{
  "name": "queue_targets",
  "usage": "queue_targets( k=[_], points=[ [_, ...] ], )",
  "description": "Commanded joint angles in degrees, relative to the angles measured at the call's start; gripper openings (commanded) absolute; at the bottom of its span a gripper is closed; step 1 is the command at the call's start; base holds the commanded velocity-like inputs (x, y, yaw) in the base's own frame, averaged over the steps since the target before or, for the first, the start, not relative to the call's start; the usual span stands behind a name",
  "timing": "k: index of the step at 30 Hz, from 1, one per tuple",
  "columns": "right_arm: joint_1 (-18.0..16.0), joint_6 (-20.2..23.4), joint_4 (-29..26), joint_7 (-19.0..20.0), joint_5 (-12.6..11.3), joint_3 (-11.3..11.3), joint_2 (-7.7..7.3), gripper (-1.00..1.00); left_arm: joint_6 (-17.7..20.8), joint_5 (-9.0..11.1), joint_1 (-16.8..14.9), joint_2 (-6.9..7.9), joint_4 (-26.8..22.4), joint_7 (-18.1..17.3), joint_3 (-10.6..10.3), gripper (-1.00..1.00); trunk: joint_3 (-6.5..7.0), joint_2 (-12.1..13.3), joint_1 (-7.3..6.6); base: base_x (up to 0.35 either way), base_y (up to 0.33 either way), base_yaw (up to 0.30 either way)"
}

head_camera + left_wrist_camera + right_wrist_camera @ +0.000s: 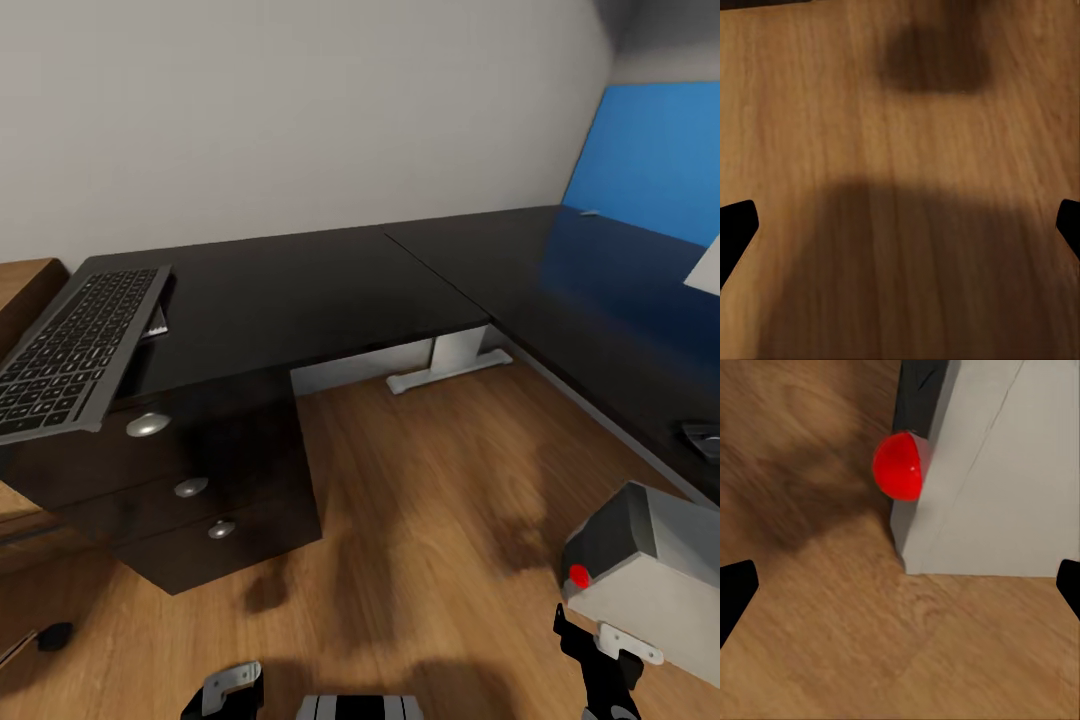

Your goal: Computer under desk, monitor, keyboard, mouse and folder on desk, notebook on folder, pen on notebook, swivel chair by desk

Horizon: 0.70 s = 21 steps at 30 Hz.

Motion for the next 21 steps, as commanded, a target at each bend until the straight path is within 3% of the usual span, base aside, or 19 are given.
queue_targets(
  k=[1, 13, 21],
  points=[
    [-0.03, -0.12, 0.02, -0.07, 0.29, -0.31, 0.01, 1.00, -0.25, 0.54, -0.03, 0.07, 0.02, 0.39, -0.36, 1.00, -0.04, -0.01, 0.01, 0.150, 0.000, 0.000],
    [-0.03, -0.12, 0.02, -0.07, 0.31, -0.31, 0.01, 1.00, -0.24, 0.54, -0.03, 0.09, 0.02, 0.41, -0.42, 1.00, -0.04, -0.01, 0.01, 0.060, -0.007, 0.000],
    [-0.03, -0.12, 0.01, -0.07, 0.30, -0.31, 0.01, 1.00, -0.25, 0.54, -0.03, 0.05, 0.02, 0.42, -0.43, 1.00, -0.04, -0.01, 0.01, 0.169, -0.132, 0.000]
  ],
)
